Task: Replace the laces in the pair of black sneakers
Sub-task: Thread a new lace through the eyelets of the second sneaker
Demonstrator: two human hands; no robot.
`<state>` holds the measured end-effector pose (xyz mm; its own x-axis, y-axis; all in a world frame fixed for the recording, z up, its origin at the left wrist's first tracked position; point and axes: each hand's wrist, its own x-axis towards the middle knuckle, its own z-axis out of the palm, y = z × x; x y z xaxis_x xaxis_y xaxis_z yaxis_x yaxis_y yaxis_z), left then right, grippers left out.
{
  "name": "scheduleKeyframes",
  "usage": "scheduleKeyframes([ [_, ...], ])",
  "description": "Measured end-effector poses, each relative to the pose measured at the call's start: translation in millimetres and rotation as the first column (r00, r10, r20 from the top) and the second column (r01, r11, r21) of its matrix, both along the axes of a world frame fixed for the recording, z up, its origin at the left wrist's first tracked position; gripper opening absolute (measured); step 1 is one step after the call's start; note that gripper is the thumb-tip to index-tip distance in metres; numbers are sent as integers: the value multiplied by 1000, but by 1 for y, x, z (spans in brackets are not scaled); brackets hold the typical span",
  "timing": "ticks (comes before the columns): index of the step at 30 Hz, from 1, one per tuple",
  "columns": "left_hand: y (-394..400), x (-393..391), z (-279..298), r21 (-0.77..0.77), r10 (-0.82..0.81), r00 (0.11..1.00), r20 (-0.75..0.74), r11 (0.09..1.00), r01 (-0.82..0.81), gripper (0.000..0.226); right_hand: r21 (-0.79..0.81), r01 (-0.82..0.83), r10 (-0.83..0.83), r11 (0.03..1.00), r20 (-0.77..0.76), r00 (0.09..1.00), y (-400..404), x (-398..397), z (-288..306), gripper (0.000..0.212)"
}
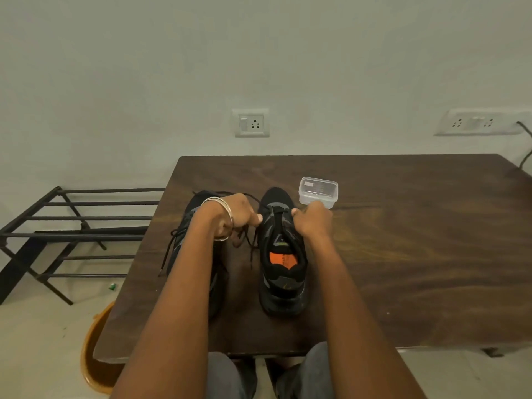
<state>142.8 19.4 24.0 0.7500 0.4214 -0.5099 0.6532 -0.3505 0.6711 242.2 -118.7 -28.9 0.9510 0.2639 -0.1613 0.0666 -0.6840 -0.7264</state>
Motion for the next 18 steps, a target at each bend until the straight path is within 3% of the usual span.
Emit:
scheduleKeyframes([
  [4, 5, -7, 6, -131, 65, 994, 91, 990, -53, 15, 57, 40, -42, 998, 36, 998, 12, -1, 13, 16],
  [8, 20, 14, -18, 139, 349, 898, 267, 908, -395, 25, 104, 61, -67, 993, 56, 996, 12, 2, 15, 14],
  [10, 19, 27, -37, -21, 452, 843, 293, 884, -467, 33, 114, 56, -63, 992, 57, 996, 10, 4, 13, 16],
  [12, 9, 36, -49, -276, 517, 815, 261, 849, -450, 16, 128, 37, -42, 991, 38, 998, 9, 6, 12, 16],
  [14, 0, 42, -49, -395, 547, 782, 298, 817, -421, 19, 125, 14, -18, 992, 26, 1000, 10, 7, 10, 17],
  [18, -2, 45, -34, -583, 672, 567, 477, 724, -368, 20, 211, 49, -44, 976, -26, 999, 13, 12, 9, 20],
])
